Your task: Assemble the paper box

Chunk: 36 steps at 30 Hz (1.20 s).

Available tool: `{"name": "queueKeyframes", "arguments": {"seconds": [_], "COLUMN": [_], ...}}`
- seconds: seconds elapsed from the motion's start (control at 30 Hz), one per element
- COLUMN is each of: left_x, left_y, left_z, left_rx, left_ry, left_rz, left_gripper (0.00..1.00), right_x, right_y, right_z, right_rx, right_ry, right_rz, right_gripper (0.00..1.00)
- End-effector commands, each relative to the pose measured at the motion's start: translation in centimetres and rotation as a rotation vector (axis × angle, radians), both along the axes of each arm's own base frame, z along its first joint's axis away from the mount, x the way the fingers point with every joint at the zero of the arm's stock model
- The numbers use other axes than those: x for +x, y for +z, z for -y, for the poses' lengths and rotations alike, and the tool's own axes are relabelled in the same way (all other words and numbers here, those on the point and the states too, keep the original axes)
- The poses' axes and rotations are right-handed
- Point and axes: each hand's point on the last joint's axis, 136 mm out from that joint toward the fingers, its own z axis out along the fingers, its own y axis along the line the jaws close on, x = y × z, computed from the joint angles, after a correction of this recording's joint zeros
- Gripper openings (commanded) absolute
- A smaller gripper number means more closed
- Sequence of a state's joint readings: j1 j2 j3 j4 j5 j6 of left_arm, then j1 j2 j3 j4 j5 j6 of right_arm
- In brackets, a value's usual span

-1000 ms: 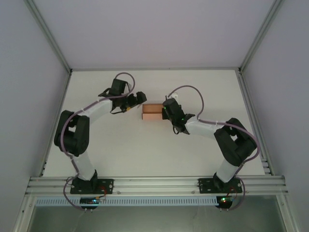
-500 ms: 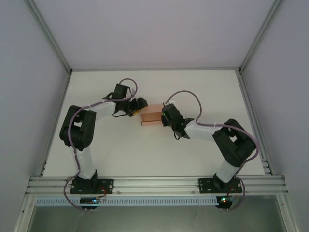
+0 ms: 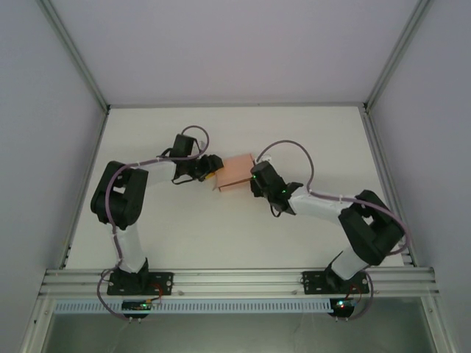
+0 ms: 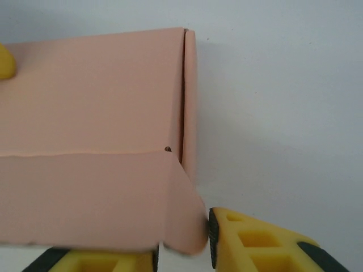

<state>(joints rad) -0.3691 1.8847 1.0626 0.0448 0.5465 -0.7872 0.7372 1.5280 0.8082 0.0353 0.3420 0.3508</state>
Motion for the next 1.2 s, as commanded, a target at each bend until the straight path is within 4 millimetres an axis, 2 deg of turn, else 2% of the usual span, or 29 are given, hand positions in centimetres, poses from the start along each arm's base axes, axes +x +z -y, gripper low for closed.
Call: {"name": "queueKeyframes", "arguments": {"seconds": [0.0, 0.03, 0.07, 0.1, 0.17, 0.23, 0.4, 0.53, 0.8, 1.0, 1.17], "left_x": [-1.6, -1.7, -1.6, -1.6, -1.6, -1.5, -1.3, -1.3, -1.0, -1.3, -1.6], "left_y": [-1.8, -1.9, -2.0, -2.1, -2.4, -2.5, -3.1, -3.6, -4.3, -5.4, -6.1], "left_z": [-0.5, -0.6, -0.6, -0.6, -0.7, -0.6, -0.5, -0.8, -1.7, -1.8, -2.2], "left_rx": [0.047, 0.049, 0.050, 0.049, 0.046, 0.036, -0.004, -0.058, -0.198, -0.217, -0.218], "left_ry": [-0.002, -0.004, -0.001, -0.002, 0.000, -0.004, -0.008, 0.003, 0.037, 0.028, 0.035], "left_rz": [-0.050, -0.050, -0.048, -0.047, -0.045, -0.040, -0.040, -0.048, -0.050, -0.065, -0.074], "left_gripper": [0.54, 0.53, 0.53, 0.52, 0.51, 0.49, 0.43, 0.38, 0.33, 0.31, 0.31], "right_x": [-2.0, -2.4, -2.9, -3.3, -3.9, -3.9, -2.2, -0.8, 1.9, 4.2, 4.5], "right_y": [1.3, 1.7, 2.1, 2.5, 3.3, 4.1, 5.9, 6.1, 3.6, 1.7, -0.4], "right_z": [1.0, 1.3, 1.7, 1.9, 2.0, 2.2, 3.2, 3.1, 0.8, -1.3, -2.6], "right_rx": [0.011, 0.018, 0.029, 0.046, 0.109, 0.176, 0.346, 0.451, 0.533, 0.582, 0.661], "right_ry": [0.016, 0.019, 0.025, 0.035, 0.075, 0.097, 0.065, 0.064, 0.120, 0.149, 0.153], "right_rz": [-0.026, -0.027, -0.034, -0.043, -0.076, -0.108, -0.146, -0.220, -0.447, -0.576, -0.695], "right_gripper": [0.36, 0.41, 0.49, 0.59, 0.84, 0.99, 0.99, 0.99, 0.99, 0.99, 0.96]}}
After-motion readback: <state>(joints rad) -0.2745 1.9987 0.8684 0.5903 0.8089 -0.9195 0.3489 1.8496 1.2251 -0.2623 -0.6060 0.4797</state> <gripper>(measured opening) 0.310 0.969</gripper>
